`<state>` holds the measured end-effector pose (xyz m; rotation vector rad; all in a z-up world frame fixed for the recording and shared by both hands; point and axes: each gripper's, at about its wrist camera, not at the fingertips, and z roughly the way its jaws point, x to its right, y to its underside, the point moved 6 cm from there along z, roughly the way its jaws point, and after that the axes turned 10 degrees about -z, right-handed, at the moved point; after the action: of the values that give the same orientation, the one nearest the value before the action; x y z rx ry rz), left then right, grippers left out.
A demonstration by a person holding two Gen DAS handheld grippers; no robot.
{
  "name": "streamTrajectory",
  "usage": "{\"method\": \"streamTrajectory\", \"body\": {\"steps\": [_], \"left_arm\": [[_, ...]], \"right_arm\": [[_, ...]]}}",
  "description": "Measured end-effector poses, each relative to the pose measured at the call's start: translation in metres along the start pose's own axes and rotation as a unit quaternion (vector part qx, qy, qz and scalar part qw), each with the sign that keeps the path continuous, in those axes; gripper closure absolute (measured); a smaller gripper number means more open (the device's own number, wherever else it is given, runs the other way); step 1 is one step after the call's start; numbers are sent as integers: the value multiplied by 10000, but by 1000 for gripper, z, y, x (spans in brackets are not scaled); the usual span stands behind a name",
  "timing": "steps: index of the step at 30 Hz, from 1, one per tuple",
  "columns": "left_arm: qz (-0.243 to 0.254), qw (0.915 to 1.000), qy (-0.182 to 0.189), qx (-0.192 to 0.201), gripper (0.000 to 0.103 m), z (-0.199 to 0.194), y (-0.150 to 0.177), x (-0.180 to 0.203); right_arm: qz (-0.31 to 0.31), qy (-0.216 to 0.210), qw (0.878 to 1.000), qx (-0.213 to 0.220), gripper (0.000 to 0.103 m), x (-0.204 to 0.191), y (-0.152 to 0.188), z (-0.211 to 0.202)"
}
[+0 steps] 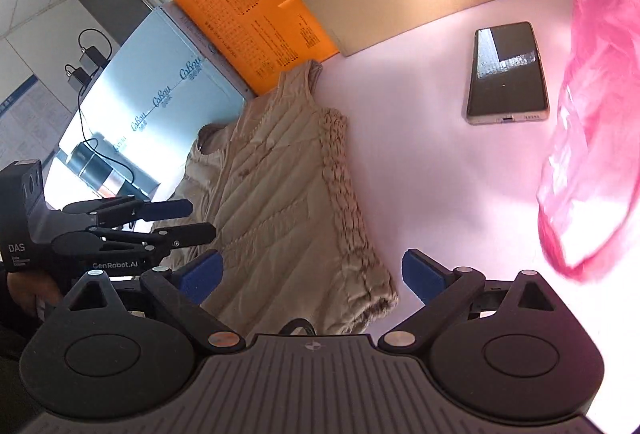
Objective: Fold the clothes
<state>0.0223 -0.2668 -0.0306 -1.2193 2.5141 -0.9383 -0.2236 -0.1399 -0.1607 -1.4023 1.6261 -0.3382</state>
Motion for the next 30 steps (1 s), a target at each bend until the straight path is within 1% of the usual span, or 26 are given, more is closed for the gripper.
{"method": "streamTrajectory", "body": {"steps": [3, 5, 6, 8, 9, 12, 14, 16, 18, 19, 20, 21, 22, 24, 26, 27, 28, 30], "left_arm": [[-36, 9992, 246, -317, 45, 0, 18, 12], [-55, 9983, 244, -520, 45, 3, 29, 17], [-37, 9979, 142, -625, 45, 8, 33, 17], [0, 9982, 47, -604, 45, 8, 36, 18], [-8, 9986, 53, -519, 45, 5, 35, 19], [104, 9993, 204, -286, 45, -3, 27, 24], [345, 9988, 206, -288, 45, 0, 27, 30], [628, 9973, 63, -371, 45, 9, 31, 36], [844, 9957, -56, -377, 44, 14, 35, 40], [914, 9952, -62, -352, 44, 14, 36, 42], [979, 9946, -61, -329, 43, 13, 37, 42], [997, 9945, -48, -319, 42, 12, 37, 42], [959, 9949, -52, -318, 41, 12, 37, 40], [865, 9957, -66, -317, 39, 11, 37, 34], [710, 9971, -87, -253, 39, 6, 36, 27], [542, 9981, -42, -299, 39, 6, 36, 22], [361, 9987, 10, -358, 39, 7, 36, 18], [-2, 9988, 114, -475, 39, 8, 35, 8]], "right_arm": [[232, -32, 9997, 119, 6, 1, 11, -7], [477, -210, 9983, 248, 6, 1, 16, -9], [593, -342, 9972, 293, 6, 1, 18, -9], [764, -557, 9951, 285, 6, 2, 22, -5], [809, -603, 9944, 301, 6, 2, 23, -2], [930, -587, 9927, 498, 6, 5, 22, 5], [1112, -643, 9892, 705, 6, 8, 20, 6], [1262, -712, 9859, 835, 6, 12, 20, 7], [1187, -569, 9885, 741, 19, 13, 18, 12], [1148, -462, 9901, 657, 41, 14, 17, 14], [1152, -373, 9911, 558, 73, 17, 17, 17], [1189, -346, 9911, 479, 87, 20, 18, 19], [1209, -358, 9910, 447, 93, 22, 19, 20], [1256, -441, 9899, 488, 93, 22, 18, 18], [1419, -620, 9853, 720, 93, 20, 12, 11], [1467, -688, 9831, 849, 93, 18, 9, 8], [1462, -684, 9830, 878, 93, 18, 7, 8], [1395, -592, 9854, 780, 93, 20, 6, 12]]}}
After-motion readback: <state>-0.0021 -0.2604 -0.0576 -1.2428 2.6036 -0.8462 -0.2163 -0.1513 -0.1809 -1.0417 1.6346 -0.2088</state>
